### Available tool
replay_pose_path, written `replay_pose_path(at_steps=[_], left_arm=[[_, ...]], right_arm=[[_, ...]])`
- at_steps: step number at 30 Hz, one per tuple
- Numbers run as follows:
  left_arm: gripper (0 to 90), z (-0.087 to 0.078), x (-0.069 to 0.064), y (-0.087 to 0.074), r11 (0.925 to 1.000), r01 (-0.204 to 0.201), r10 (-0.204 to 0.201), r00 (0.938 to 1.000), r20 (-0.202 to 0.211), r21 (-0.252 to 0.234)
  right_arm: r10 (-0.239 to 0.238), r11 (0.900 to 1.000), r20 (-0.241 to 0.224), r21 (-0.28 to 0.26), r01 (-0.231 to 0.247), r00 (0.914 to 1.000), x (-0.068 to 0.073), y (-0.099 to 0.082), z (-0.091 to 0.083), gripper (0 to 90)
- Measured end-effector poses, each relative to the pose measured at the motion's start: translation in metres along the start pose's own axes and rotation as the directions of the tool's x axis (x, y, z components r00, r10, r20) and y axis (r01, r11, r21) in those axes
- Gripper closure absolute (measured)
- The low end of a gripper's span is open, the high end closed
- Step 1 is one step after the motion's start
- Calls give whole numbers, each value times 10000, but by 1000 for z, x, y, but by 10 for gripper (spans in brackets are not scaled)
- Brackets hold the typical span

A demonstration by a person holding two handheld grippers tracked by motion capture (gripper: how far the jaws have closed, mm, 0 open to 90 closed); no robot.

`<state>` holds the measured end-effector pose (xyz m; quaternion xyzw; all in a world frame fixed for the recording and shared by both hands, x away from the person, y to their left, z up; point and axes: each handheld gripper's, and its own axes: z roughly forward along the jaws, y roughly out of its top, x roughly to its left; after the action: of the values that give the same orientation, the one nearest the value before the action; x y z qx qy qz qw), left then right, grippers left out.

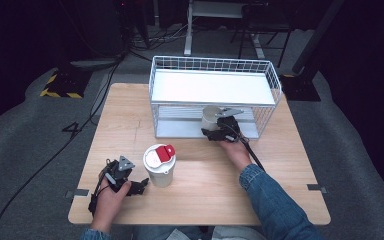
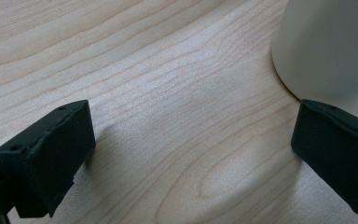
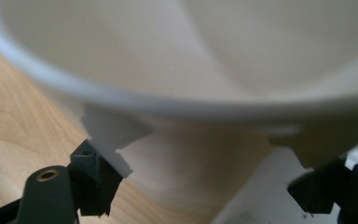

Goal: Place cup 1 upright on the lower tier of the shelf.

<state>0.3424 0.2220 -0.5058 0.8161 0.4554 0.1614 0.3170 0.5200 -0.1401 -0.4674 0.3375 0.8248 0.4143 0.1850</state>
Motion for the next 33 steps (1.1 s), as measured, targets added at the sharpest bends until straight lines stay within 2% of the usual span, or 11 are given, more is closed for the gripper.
replay_pose_path(at_steps=[15, 23, 26, 33], left_arm=[[1, 0, 0, 0, 10000, -2, 2, 10000, 0, 2], [0, 0, 0, 0, 10000, -9, 9, 10000, -14, -4], [0, 0, 0, 0, 10000, -1, 1, 10000, -1, -1], [0, 0, 0, 0, 10000, -4, 4, 10000, -11, -4]], right_arm=[[433, 9989, 481, -216, -423, 9979, -8, -5, 15, 236], [503, 9987, 482, -74, -500, 9976, -9, -3, 17, 235], [752, 9972, 423, -19, -752, 9963, -10, -3, 19, 233], [746, 9972, 453, 34, -748, 9962, -10, -3, 21, 231]])
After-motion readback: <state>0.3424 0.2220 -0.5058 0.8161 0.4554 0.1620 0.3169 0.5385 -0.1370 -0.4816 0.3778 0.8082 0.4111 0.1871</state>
